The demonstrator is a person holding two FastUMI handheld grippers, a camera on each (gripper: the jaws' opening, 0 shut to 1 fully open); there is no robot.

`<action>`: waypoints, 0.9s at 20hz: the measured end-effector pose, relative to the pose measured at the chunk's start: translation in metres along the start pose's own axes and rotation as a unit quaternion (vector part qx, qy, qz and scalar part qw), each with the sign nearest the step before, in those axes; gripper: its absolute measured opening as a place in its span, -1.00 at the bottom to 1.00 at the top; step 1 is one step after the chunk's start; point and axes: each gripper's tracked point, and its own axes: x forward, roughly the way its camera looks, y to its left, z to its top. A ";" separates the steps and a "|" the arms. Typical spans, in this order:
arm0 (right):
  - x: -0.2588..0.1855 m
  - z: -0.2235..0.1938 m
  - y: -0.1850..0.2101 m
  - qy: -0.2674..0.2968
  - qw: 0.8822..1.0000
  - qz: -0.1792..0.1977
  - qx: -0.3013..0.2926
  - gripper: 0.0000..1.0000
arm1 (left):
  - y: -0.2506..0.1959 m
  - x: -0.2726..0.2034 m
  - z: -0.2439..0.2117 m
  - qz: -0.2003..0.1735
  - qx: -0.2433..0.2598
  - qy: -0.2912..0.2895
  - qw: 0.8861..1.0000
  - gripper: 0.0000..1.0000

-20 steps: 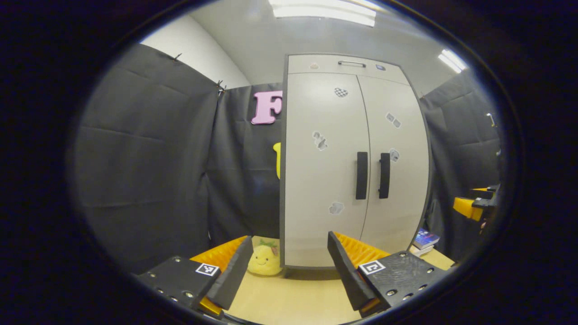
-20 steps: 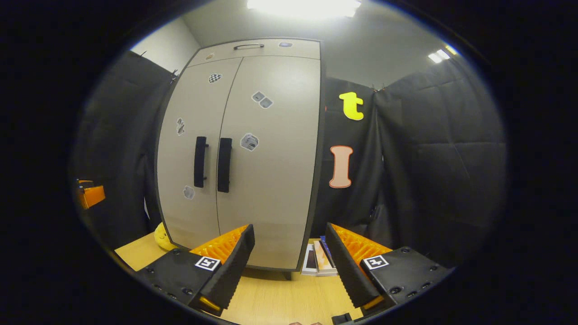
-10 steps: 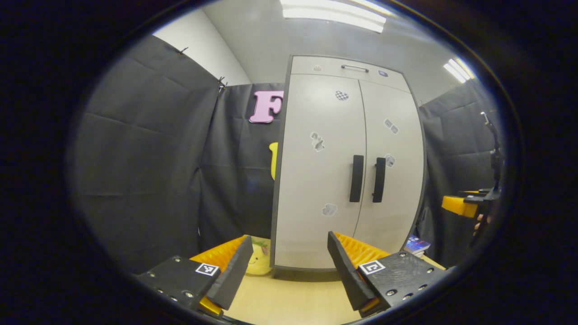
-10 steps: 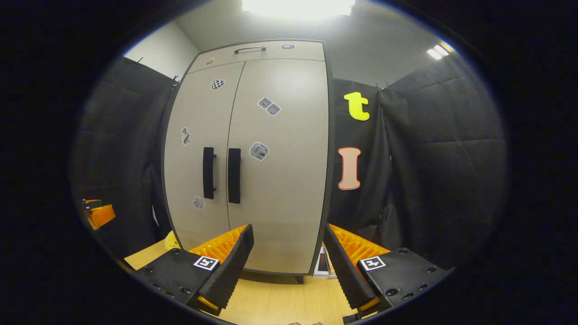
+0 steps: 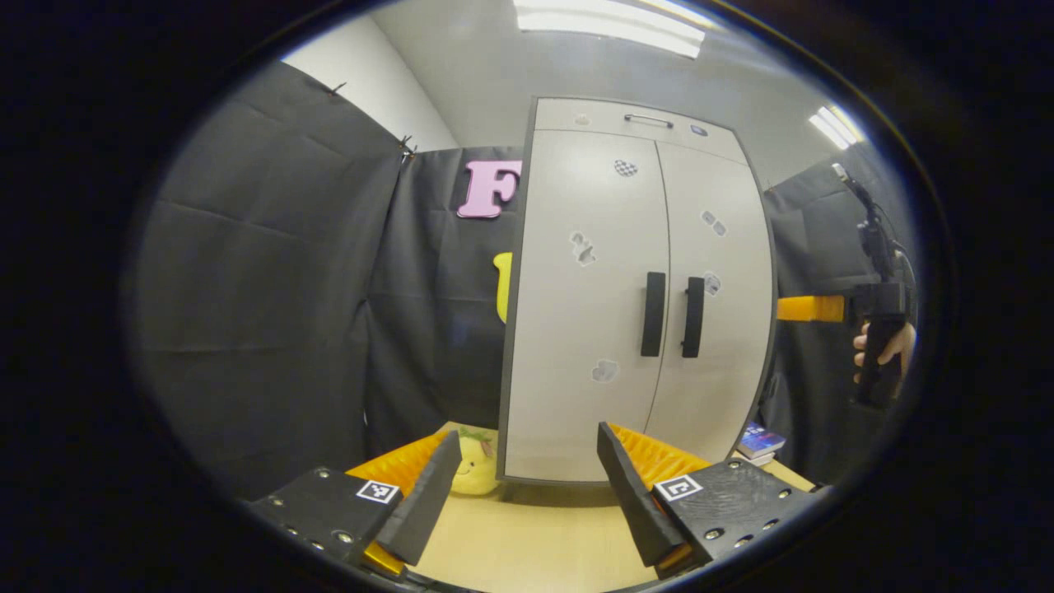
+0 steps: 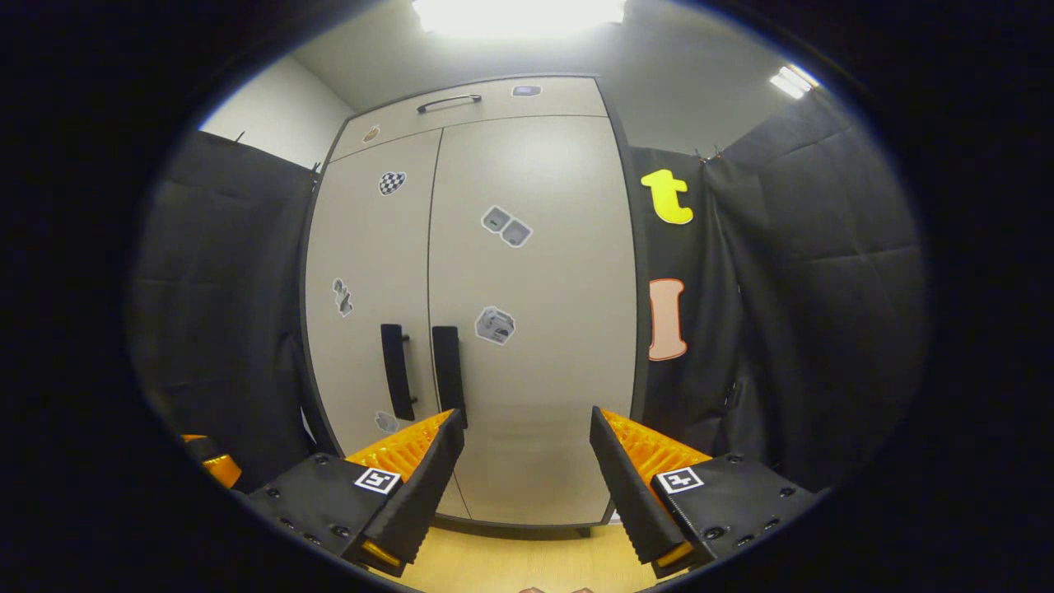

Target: Open the right door of the double-door shoe cabinet with the right hand, and open the left door with the left hand.

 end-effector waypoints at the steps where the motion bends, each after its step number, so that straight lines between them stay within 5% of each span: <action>1: 0.005 0.006 0.006 -0.004 1.000 0.006 0.002 0.94 | 0.002 -0.002 0.000 0.001 0.001 0.001 1.000 0.92; 9: 0.054 0.039 0.049 -0.026 0.999 0.033 -0.003 0.93 | 0.023 -0.013 -0.008 0.023 0.006 0.008 1.000 0.92; 18: 0.112 0.019 0.078 0.009 0.999 0.041 0.007 0.90 | 0.050 -0.016 -0.009 0.049 0.015 0.010 0.999 0.93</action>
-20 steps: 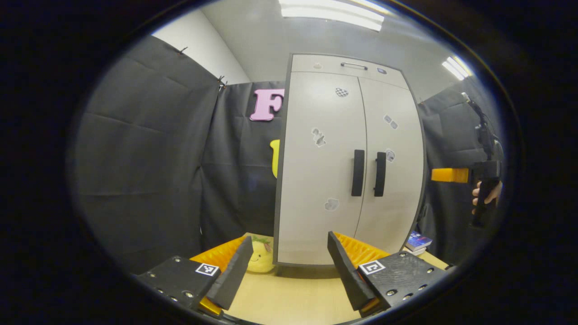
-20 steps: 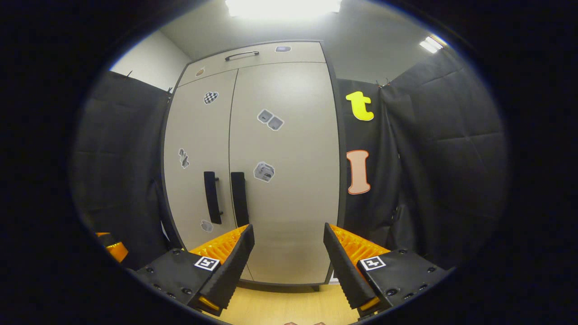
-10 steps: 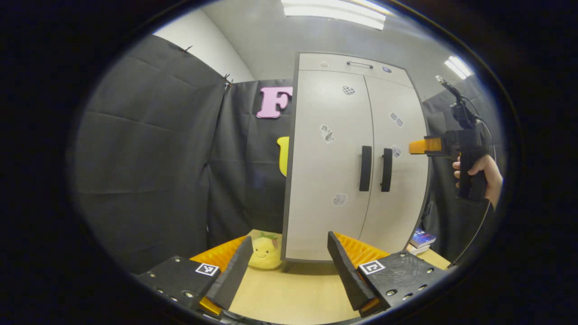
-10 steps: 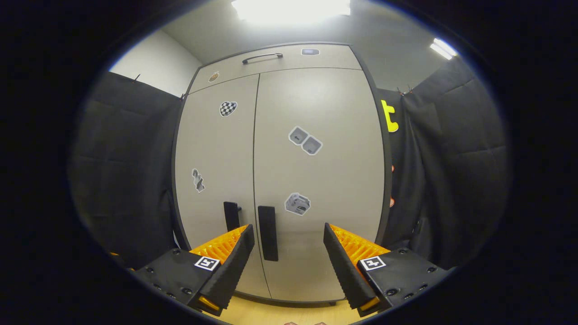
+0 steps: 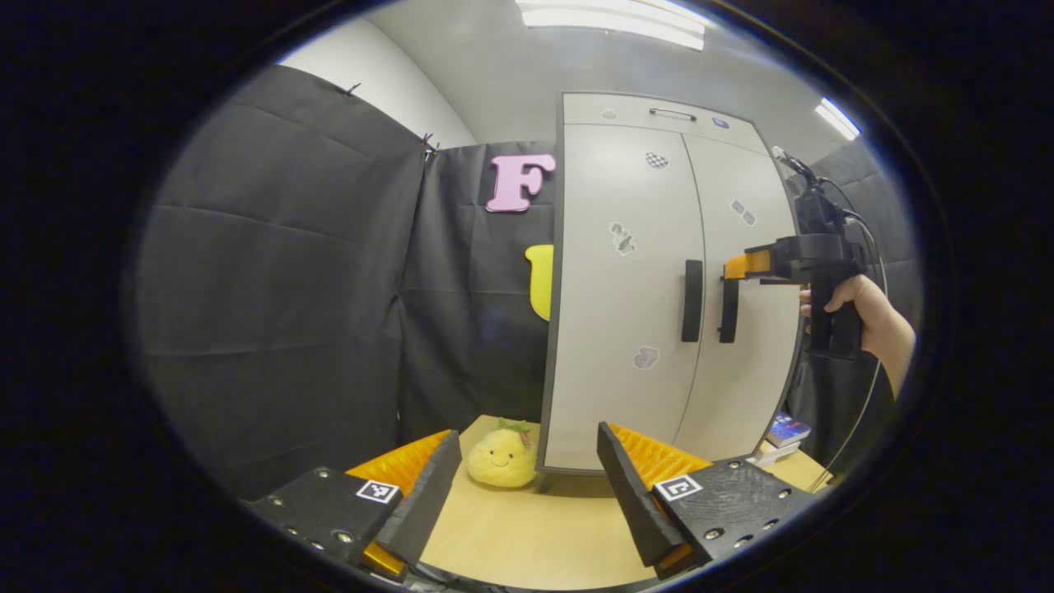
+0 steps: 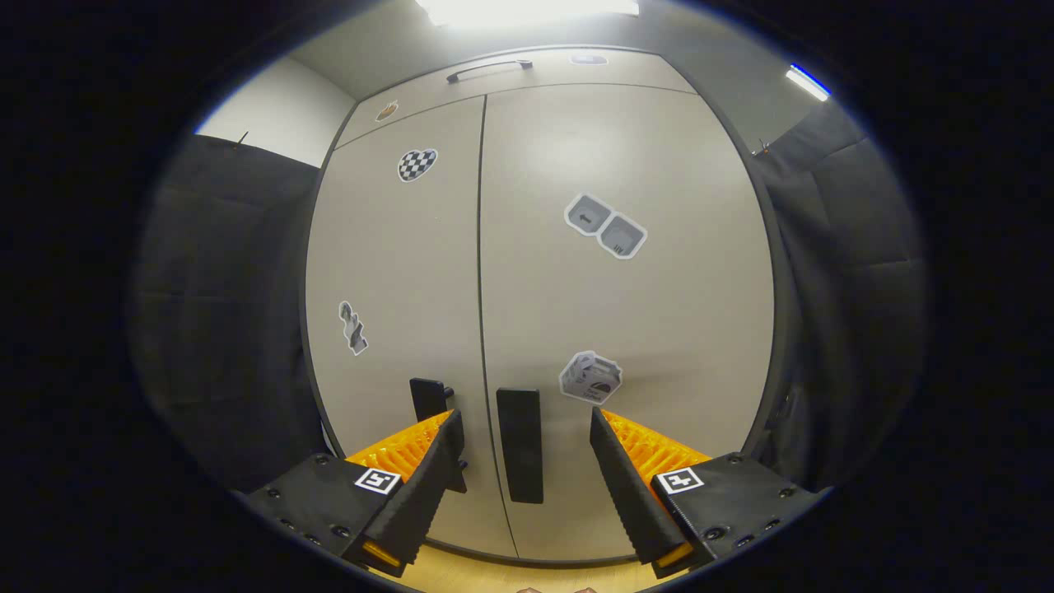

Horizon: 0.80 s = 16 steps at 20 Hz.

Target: Open the right door of the double-door shoe cabinet with the right hand, and open the left door with the left hand.

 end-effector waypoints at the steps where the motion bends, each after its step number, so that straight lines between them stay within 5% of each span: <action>1: 0.007 -0.005 0.001 0.006 1.000 -0.002 -0.001 0.94 | 0.004 0.000 -0.001 0.003 0.000 -0.001 1.000 0.93; 11: 0.045 -0.040 -0.012 0.056 0.997 -0.053 0.006 0.86 | 0.030 0.000 -0.014 0.022 -0.011 0.009 1.000 0.93; 12: 0.047 -0.038 -0.012 0.052 0.997 -0.056 0.009 0.58 | 0.033 -0.001 -0.014 0.022 -0.011 0.009 1.000 0.92; 15: 0.049 -0.041 0.000 0.060 0.997 -0.037 0.029 0.24 | 0.032 0.003 -0.015 0.020 -0.012 0.011 1.000 0.92; 16: 0.048 -0.038 -0.001 0.057 0.997 -0.042 0.027 -0.24 | 0.030 0.004 -0.015 0.017 -0.011 0.011 1.000 0.93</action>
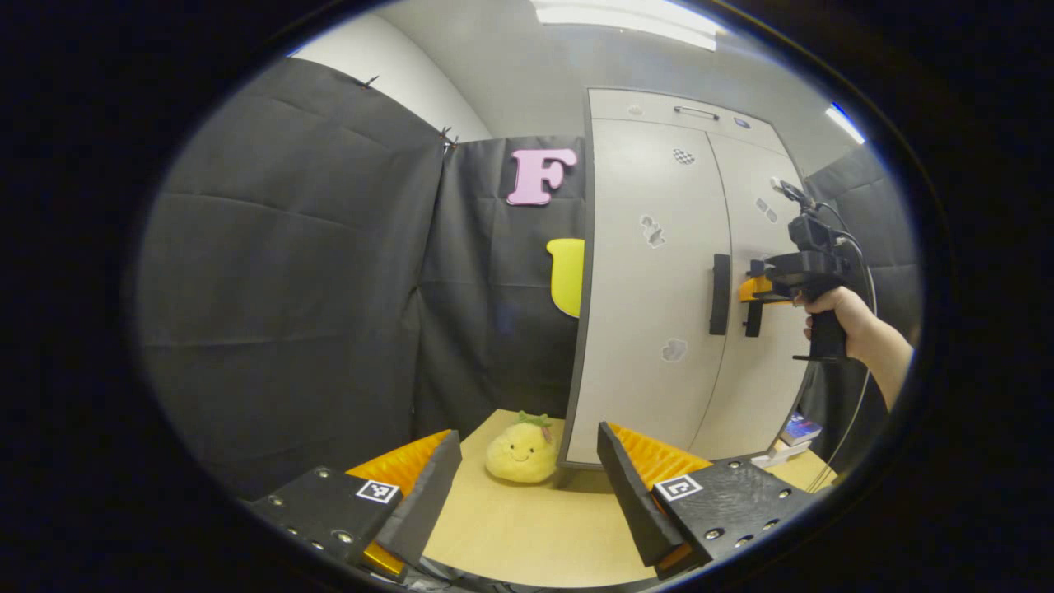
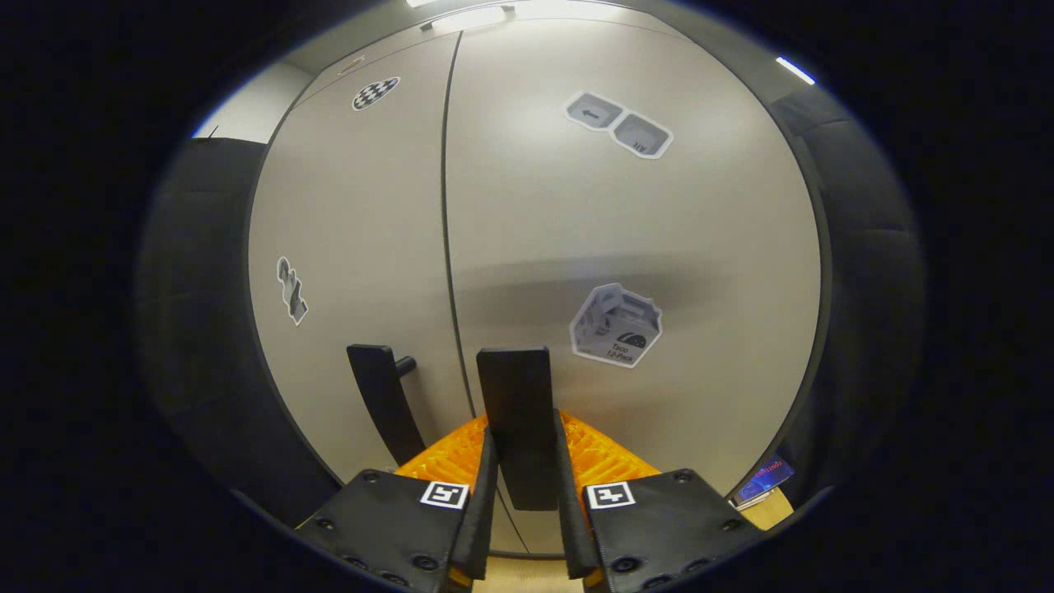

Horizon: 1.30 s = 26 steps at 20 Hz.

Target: Open the right door of the double-door shoe cabinet with the right hand, and open the left door with the left hand.

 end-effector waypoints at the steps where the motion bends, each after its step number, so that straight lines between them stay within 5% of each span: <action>1: 0.001 -0.002 0.000 -0.002 1.000 -0.005 -0.004 -0.23 | -0.001 -0.002 0.001 -0.002 0.001 -0.001 1.000 0.93; 6: 0.002 -0.002 0.001 -0.019 0.999 -0.021 -0.026 -0.39 | -0.006 -0.003 0.003 -0.008 0.018 -0.006 1.000 0.92; 12: -0.004 0.000 0.001 -0.013 1.000 0.012 -0.022 -0.83 | -0.019 -0.004 0.002 -0.025 0.018 -0.005 1.000 0.93; 26: -0.021 -0.006 0.001 -0.007 0.998 0.055 -0.019 -0.84 | -0.042 -0.022 -0.001 -0.035 0.015 0.007 0.999 0.93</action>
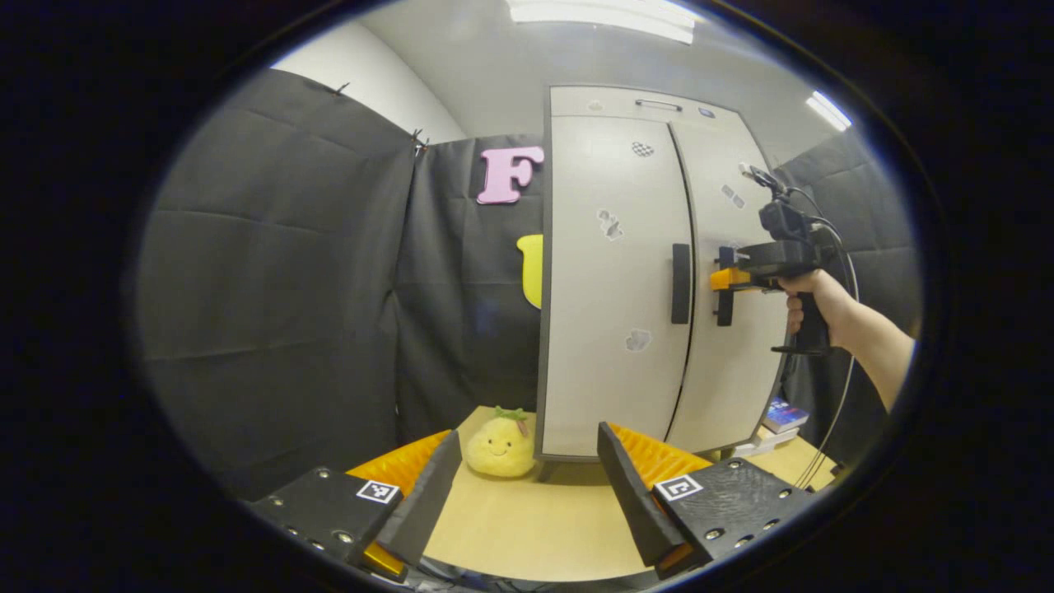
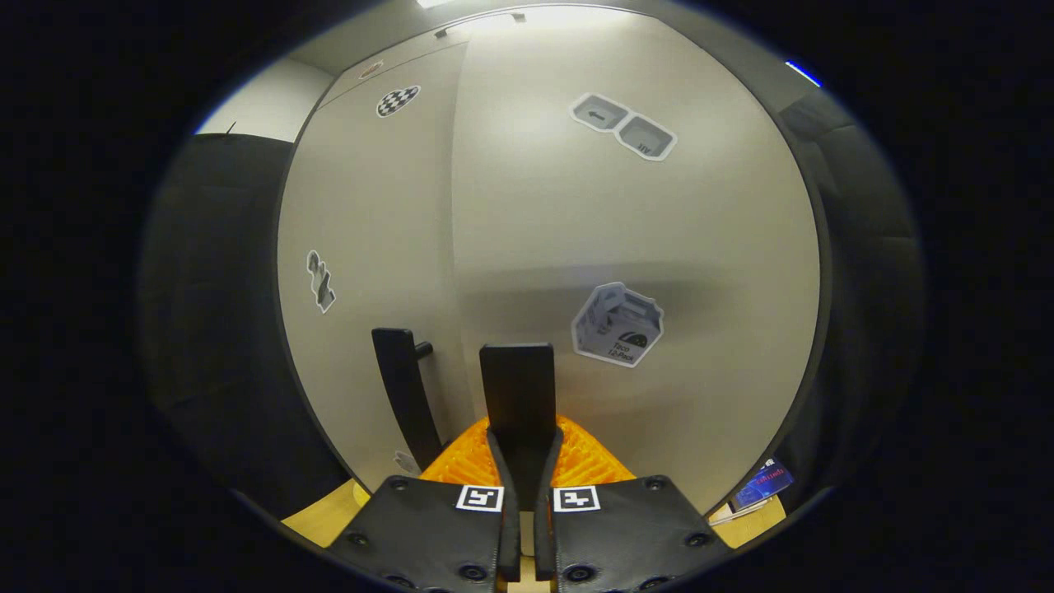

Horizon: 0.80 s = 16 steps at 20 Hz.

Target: Open the right door of the double-door shoe cabinet with the right hand, and open the left door with the left hand.

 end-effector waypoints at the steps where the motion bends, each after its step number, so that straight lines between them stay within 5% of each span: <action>1: -0.005 0.000 -0.001 -0.002 1.000 0.004 -0.002 -0.83 | -0.002 -0.001 0.002 -0.002 -0.005 -0.001 1.000 0.92; 16: -0.078 -0.010 -0.015 -0.009 0.999 0.048 0.000 -0.84 | -0.052 -0.007 -0.003 -0.042 -0.009 0.009 0.999 0.92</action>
